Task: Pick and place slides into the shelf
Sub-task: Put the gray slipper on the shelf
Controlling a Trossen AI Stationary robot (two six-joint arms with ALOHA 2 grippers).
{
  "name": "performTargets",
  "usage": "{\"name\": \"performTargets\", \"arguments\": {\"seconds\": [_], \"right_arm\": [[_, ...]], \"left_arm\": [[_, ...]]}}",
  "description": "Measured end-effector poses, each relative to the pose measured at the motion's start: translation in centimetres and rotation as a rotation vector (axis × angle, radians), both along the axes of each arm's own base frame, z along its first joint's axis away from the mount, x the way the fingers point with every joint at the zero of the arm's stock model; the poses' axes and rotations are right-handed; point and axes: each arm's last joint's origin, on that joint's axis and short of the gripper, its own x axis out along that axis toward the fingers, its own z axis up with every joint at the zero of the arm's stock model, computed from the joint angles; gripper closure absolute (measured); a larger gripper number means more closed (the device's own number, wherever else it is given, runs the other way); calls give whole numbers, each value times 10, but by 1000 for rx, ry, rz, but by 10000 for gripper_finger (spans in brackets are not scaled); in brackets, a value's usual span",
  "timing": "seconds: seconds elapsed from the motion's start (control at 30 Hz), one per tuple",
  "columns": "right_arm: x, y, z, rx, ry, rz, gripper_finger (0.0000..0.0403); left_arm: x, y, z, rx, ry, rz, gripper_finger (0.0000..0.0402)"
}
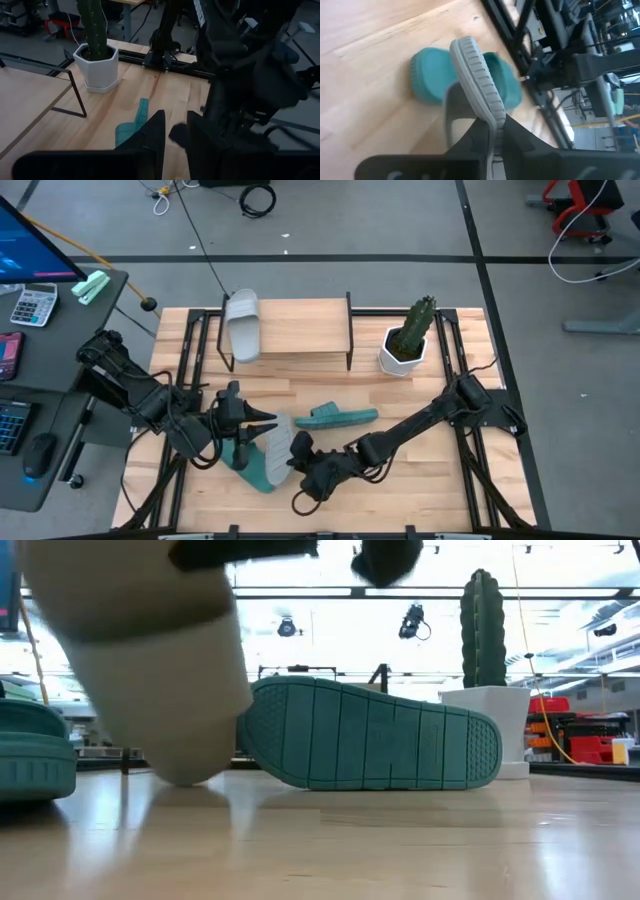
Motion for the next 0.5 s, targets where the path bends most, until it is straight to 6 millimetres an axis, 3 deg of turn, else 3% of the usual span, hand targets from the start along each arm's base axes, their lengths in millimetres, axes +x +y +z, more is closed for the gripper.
{"name": "performTargets", "arguments": {"seconds": [0.2,0.5], "right_arm": [[-12,-5,53,38,-34,-6,373],[-62,-20,127,106,-97,-114,374]], "left_arm": [[-1,0,1,35,3,-9,325],[-24,-6,11,166,-73,87,345]]}}
